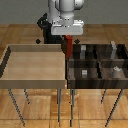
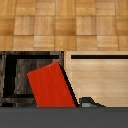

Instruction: Place the box of cereal into the appropriate compartment.

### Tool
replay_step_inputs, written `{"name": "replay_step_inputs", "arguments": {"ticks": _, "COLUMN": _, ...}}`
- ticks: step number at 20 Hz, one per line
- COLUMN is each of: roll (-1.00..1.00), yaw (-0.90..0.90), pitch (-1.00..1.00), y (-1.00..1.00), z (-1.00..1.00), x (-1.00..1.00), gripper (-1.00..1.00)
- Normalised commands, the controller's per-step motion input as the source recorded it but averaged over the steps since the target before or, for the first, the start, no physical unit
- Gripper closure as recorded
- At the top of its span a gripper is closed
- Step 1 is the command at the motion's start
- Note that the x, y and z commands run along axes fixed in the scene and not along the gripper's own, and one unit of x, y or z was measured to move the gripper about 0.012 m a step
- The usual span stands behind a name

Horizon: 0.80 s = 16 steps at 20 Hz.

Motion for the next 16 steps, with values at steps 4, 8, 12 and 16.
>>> {"name": "replay_step_inputs", "arguments": {"ticks": 4, "roll": 0.00, "yaw": 0.00, "pitch": 0.00, "y": 1.00, "z": 0.00, "x": 0.00, "gripper": 1.00}}
{"name": "replay_step_inputs", "arguments": {"ticks": 8, "roll": 0.00, "yaw": 0.00, "pitch": 0.00, "y": 1.00, "z": 0.00, "x": 0.00, "gripper": 1.00}}
{"name": "replay_step_inputs", "arguments": {"ticks": 12, "roll": 0.00, "yaw": 0.00, "pitch": 0.00, "y": 1.00, "z": 0.00, "x": 0.00, "gripper": 1.00}}
{"name": "replay_step_inputs", "arguments": {"ticks": 16, "roll": 0.00, "yaw": 0.00, "pitch": 0.00, "y": 1.00, "z": 0.00, "x": 0.00, "gripper": 1.00}}
